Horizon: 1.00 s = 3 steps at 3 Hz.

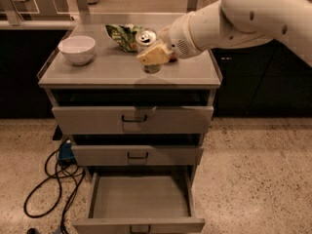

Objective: Pick 7up can from bottom drawer and place on counter

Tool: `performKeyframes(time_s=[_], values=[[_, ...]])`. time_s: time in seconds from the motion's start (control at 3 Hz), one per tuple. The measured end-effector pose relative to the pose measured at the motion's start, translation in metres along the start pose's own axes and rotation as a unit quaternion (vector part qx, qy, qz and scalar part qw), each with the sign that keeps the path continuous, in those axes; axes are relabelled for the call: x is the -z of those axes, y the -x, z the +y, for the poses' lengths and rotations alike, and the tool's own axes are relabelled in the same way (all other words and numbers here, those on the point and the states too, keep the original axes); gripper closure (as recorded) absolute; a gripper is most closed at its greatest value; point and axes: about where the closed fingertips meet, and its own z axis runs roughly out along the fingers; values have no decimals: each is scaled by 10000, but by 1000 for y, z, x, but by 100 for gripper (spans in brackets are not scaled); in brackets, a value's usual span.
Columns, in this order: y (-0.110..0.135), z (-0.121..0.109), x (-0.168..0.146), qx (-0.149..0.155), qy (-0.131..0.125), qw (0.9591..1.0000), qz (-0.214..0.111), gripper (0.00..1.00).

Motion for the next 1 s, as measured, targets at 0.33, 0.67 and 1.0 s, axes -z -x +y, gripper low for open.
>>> performKeyframes(time_s=[0.33, 0.67, 1.0], values=[[-15, -37, -29, -394, 351, 9978, 413, 100], [-42, -62, -57, -970, 767, 9885, 876, 100], [-60, -77, -71, -1430, 1160, 9776, 1024, 100]])
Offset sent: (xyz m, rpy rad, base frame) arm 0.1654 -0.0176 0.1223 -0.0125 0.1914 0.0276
